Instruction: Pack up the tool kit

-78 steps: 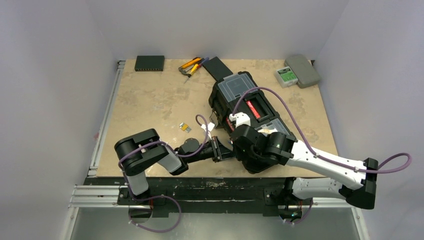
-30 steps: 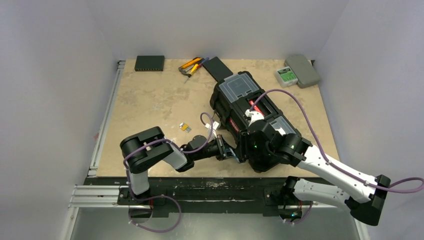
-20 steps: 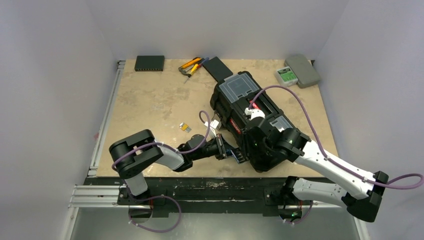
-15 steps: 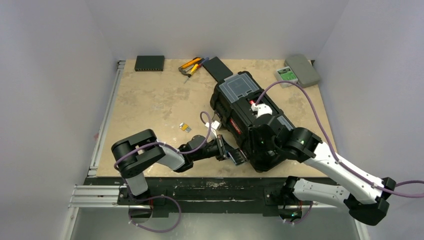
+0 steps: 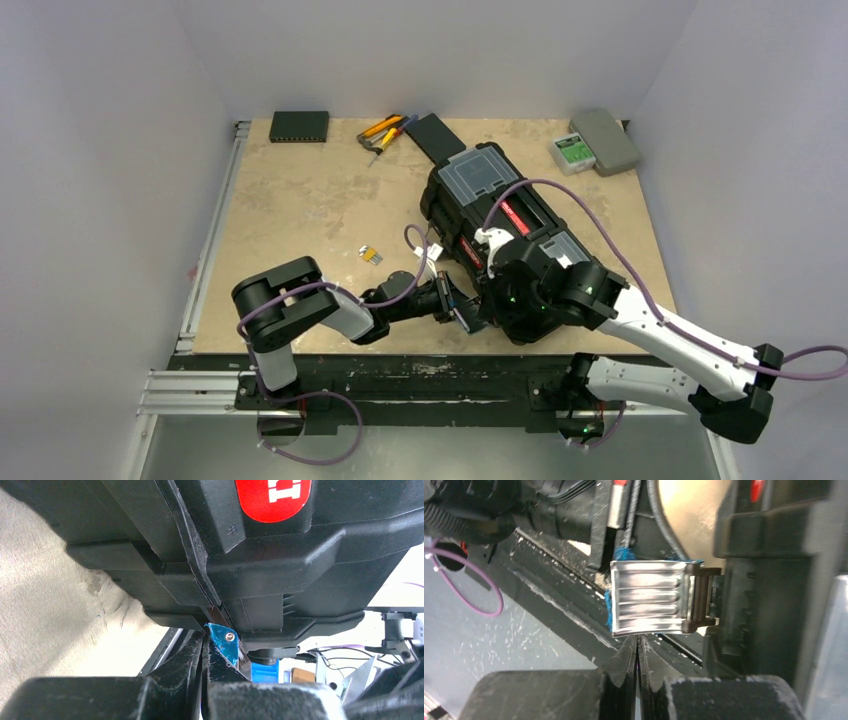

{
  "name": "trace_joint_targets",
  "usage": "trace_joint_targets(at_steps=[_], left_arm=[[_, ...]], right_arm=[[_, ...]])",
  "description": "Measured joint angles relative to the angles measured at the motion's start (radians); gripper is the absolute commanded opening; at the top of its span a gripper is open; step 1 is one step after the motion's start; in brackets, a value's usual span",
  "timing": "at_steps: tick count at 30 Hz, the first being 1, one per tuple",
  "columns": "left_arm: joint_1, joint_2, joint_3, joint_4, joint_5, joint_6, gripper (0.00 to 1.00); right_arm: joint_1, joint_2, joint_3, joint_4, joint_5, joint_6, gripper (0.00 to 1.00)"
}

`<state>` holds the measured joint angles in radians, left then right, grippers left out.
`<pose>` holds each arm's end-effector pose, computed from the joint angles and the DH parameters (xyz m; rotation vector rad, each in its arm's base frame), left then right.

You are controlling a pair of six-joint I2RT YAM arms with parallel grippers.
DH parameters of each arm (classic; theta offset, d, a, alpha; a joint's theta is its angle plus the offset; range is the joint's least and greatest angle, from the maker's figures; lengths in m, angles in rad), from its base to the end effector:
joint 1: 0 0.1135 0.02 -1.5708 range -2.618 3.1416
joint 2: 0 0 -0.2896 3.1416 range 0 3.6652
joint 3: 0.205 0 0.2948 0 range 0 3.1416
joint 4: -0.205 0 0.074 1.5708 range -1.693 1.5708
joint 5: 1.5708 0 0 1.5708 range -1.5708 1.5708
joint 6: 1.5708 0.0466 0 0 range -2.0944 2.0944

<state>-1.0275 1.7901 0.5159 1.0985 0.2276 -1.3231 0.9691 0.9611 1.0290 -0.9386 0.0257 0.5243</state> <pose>0.1680 -0.2985 0.1168 -0.1139 2.1758 -1.7729 0.1231 0.1772 0.3382 -0.5496 2.4844 0.6069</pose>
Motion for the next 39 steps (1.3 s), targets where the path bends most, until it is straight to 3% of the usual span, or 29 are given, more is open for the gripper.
trace_joint_targets(at_steps=[14,31,39], left_arm=[[-0.002,-0.025,0.000,-0.024,0.000,0.004,0.00],[-0.002,-0.026,0.004,-0.030,0.001,0.008,0.00],[-0.003,-0.026,0.004,-0.030,0.001,0.007,0.00]], right_arm=[[0.345,0.224,0.085,-0.046,0.229,0.088,0.00],[0.455,0.370,0.176,-0.146,0.363,0.156,0.00],[0.462,0.469,0.209,-0.268,0.510,0.276,0.00]])
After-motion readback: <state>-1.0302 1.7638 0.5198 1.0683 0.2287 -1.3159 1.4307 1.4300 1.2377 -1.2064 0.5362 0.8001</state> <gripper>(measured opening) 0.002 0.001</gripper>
